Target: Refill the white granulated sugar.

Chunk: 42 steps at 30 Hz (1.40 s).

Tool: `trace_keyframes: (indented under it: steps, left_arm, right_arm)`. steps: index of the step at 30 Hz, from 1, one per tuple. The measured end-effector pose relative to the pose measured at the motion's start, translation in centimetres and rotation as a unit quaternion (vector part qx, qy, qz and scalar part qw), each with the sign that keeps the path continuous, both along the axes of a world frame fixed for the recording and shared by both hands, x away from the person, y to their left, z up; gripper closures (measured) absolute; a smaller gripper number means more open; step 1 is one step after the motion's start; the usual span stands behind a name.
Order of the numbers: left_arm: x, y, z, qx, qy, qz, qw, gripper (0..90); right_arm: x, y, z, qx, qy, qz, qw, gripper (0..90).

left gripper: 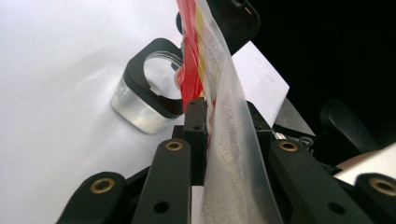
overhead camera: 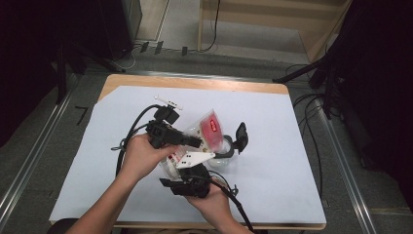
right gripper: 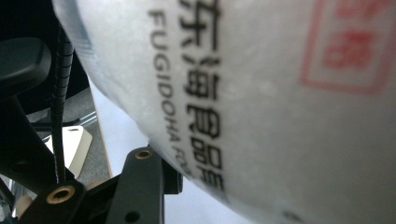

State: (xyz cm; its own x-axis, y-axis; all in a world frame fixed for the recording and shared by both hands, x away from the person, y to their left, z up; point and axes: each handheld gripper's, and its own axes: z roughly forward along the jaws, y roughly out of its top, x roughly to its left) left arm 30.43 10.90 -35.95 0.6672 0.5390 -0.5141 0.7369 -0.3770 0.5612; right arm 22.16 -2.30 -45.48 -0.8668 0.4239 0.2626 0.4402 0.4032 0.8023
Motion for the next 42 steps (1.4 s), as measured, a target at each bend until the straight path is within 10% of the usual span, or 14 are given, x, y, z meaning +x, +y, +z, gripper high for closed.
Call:
trace_keyframes:
  steps: [16, 30, 42]
  left_arm:
    - [1.5, -0.3, 0.9, 0.016, 0.016, -0.002, 0.9997, 80.2]
    - [1.3, -0.8, 1.1, 0.011, -0.028, -0.008, 0.9995, 75.4]
    - [1.3, -0.8, 1.2, 0.002, -0.024, 0.008, 0.9997, 74.3]
  right_arm:
    - [1.1, 0.4, 0.9, 0.001, 0.017, -0.007, 0.9998, 60.4]
    - [1.2, 0.1, 1.3, 0.016, 0.033, -0.01, 0.9993, 62.2]
    - [1.4, 0.2, 1.5, 0.029, 0.035, -0.007, 0.9989, 60.6]
